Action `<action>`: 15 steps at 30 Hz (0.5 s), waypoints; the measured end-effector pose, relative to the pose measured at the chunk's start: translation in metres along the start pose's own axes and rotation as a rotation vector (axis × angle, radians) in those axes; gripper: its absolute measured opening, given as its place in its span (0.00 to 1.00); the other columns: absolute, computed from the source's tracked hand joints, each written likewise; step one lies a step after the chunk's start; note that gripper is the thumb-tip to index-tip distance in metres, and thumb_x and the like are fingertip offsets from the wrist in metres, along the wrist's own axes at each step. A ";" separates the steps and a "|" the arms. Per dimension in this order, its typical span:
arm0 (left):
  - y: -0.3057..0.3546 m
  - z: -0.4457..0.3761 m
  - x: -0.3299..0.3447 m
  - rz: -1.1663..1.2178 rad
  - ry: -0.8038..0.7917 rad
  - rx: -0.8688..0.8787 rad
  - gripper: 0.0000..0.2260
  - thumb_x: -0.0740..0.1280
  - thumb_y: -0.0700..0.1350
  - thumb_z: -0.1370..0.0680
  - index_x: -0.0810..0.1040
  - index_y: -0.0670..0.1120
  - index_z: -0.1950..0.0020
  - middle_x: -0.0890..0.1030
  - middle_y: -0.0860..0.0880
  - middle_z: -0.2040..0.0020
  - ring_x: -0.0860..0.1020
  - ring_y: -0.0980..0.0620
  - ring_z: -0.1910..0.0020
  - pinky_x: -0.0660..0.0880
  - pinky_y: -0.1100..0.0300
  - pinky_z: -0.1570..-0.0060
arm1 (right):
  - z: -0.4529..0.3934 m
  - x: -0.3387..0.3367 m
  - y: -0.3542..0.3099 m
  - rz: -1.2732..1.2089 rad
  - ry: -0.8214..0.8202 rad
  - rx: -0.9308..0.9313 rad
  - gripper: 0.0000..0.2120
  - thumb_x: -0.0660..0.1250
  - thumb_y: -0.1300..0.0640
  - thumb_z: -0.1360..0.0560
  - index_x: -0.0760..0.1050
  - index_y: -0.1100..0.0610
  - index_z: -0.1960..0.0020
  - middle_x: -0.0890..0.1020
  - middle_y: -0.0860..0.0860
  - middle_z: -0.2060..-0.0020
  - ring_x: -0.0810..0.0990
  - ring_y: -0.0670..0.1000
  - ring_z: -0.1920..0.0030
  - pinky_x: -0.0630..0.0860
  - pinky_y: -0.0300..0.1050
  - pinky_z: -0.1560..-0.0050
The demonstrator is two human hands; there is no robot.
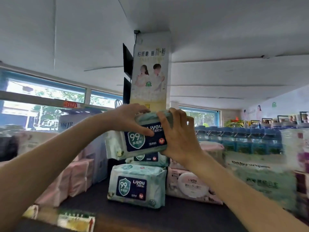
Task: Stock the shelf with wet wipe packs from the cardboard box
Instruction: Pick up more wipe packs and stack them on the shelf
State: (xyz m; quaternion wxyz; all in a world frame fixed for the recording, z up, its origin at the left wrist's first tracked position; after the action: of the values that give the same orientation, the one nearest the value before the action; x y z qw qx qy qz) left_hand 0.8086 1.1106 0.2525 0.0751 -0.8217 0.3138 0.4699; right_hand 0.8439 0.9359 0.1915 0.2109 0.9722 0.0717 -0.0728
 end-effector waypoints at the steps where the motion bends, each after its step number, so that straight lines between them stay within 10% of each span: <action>1: -0.003 0.001 0.000 -0.111 0.046 0.022 0.30 0.72 0.55 0.31 0.69 0.48 0.33 0.76 0.49 0.42 0.79 0.49 0.49 0.78 0.55 0.48 | 0.000 0.007 -0.007 -0.007 -0.020 0.053 0.51 0.75 0.33 0.50 0.62 0.54 0.36 0.66 0.57 0.44 0.65 0.58 0.45 0.74 0.54 0.49; 7: -0.053 0.001 0.021 -0.482 0.001 -0.026 0.35 0.66 0.57 0.26 0.53 0.52 0.25 0.64 0.52 0.28 0.63 0.49 0.30 0.54 0.48 0.28 | -0.008 0.041 -0.041 0.007 -0.123 0.196 0.53 0.79 0.37 0.57 0.63 0.54 0.37 0.68 0.58 0.45 0.67 0.57 0.47 0.75 0.52 0.54; 15: -0.111 -0.017 0.074 -0.402 -0.187 0.059 0.37 0.67 0.55 0.26 0.50 0.54 0.24 0.61 0.52 0.25 0.61 0.48 0.28 0.58 0.48 0.28 | 0.026 0.084 -0.067 0.074 -0.386 0.228 0.58 0.76 0.34 0.65 0.67 0.53 0.38 0.70 0.57 0.48 0.68 0.57 0.49 0.78 0.52 0.59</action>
State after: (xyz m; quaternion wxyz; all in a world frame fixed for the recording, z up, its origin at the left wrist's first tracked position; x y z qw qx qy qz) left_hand 0.9126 1.1589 0.1822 0.2200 -0.8179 0.1489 0.5104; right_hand 0.9122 0.9946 0.1263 0.1121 0.9597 -0.0143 -0.2575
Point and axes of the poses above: each hand's wrist, its own z-axis away from the middle knuckle, its own x-axis out of the palm, y = z × x, the point moved 1 cm from there along -z, towards the middle knuckle
